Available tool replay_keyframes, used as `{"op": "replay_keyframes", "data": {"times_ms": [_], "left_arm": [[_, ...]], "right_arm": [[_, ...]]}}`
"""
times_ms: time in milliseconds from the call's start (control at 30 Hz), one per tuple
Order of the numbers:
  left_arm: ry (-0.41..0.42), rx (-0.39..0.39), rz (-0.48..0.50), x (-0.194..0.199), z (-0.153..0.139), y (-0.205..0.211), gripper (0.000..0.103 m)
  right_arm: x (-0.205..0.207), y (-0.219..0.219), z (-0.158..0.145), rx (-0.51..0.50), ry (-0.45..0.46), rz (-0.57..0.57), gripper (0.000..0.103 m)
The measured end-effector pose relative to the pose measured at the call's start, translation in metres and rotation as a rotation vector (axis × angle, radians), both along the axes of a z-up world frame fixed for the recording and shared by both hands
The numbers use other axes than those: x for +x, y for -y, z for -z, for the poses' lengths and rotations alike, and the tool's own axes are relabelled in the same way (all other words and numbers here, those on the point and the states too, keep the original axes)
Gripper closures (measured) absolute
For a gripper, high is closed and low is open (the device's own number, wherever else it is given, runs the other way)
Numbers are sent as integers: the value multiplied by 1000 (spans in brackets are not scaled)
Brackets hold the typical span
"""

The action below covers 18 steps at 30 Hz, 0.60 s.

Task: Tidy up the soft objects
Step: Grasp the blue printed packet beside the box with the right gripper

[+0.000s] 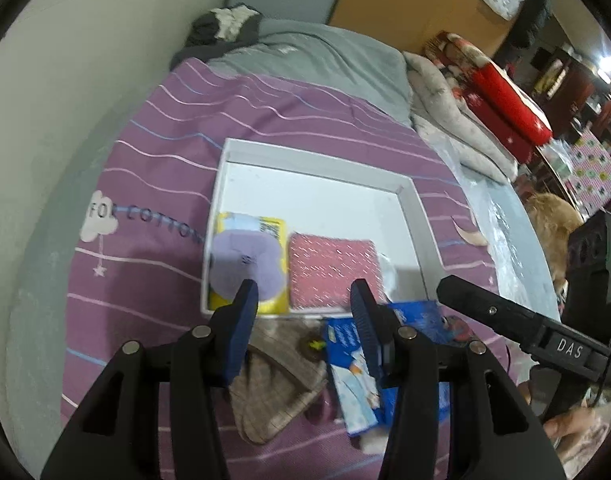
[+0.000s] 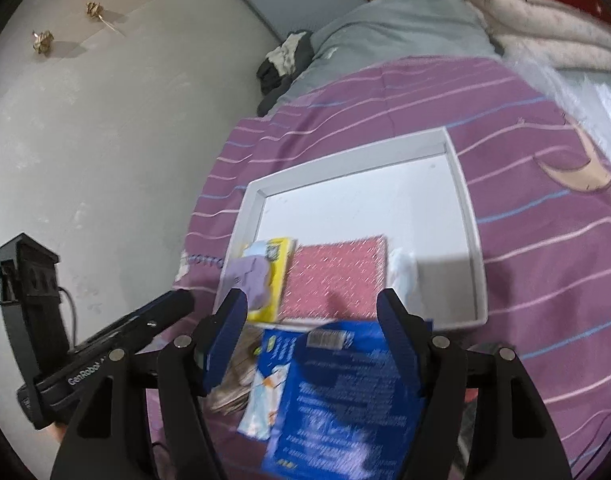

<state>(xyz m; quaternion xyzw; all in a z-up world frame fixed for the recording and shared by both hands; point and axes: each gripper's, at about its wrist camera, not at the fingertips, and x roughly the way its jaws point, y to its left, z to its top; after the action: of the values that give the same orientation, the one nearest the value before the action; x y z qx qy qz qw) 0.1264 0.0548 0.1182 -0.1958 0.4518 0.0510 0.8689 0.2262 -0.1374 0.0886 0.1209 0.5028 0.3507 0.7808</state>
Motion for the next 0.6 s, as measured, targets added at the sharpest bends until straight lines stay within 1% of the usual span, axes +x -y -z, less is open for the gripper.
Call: {"op": "replay_keyframes", "data": {"times_ms": [67,133,167,200,233,267,300,433,600], "left_arm": [[-32,4,13,2,1,6,54],[-63,7,29,5,5,12,61],[-82,9,41,7,8,15,65],[-100,8,51,8,11,18,68],[-119,7,62,10,15,22,70],[-130,8,69,10,16,25,75],[-144,11,77,12,19,28,77],[-172,0,105,17,26,39,77],[-189,30,125,20,28,50,77]], "right_arm": [[0,7,3,19,-43,-3,35],[2,17,9,37,-82,6,36],[2,20,10,42,-85,10,39],[3,26,13,50,-95,17,45],[4,30,15,54,-107,22,48],[5,35,19,60,-126,30,54],[6,37,21,63,-134,36,56],[8,48,30,42,-159,61,59],[14,51,42,24,-181,83,60]]}}
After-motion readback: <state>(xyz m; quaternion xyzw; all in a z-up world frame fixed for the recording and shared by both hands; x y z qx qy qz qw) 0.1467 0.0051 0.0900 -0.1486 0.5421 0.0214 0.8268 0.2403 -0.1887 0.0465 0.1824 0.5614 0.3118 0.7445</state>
